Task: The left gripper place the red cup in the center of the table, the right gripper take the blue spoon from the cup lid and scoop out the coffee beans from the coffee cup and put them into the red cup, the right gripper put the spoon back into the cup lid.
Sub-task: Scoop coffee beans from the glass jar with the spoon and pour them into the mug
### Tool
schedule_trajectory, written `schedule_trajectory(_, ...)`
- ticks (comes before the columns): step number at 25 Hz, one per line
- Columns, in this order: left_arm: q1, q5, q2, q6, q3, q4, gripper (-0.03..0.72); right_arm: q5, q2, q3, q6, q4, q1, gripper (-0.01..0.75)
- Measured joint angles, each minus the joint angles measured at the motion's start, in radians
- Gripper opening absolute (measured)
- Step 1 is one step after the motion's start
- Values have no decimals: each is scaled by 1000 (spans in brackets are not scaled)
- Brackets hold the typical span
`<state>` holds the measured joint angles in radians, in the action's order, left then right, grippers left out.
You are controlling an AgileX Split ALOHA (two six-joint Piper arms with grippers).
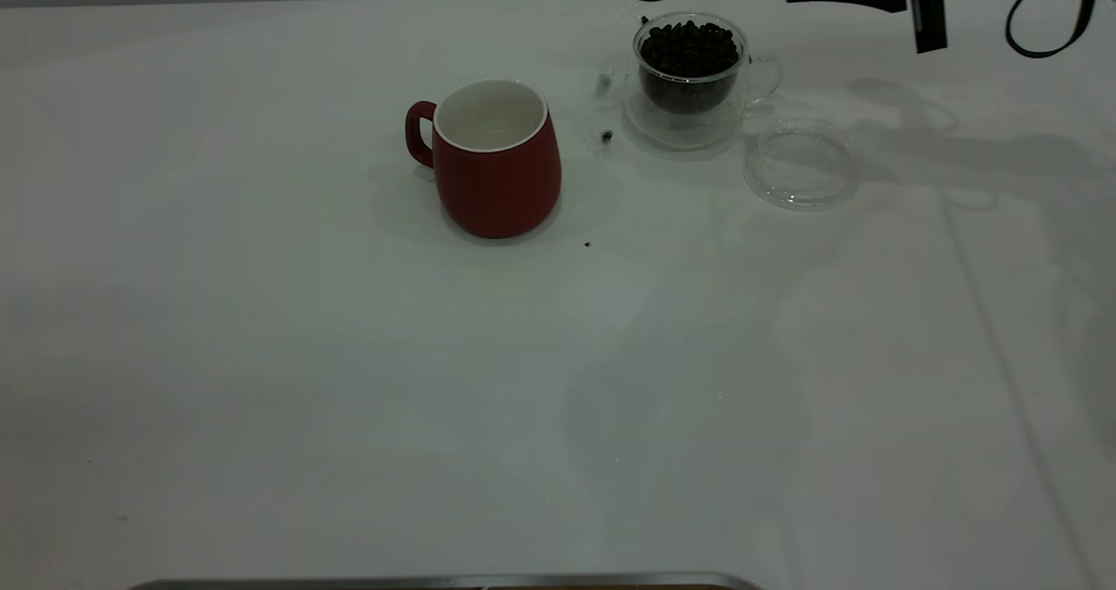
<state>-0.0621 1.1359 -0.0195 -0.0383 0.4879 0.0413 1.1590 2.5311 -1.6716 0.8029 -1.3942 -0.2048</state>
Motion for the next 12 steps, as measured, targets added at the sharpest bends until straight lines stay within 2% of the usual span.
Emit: schedule_trajectory(12,0,0,0,-2,0,0,567,1,-2,0,3,74,133,113)
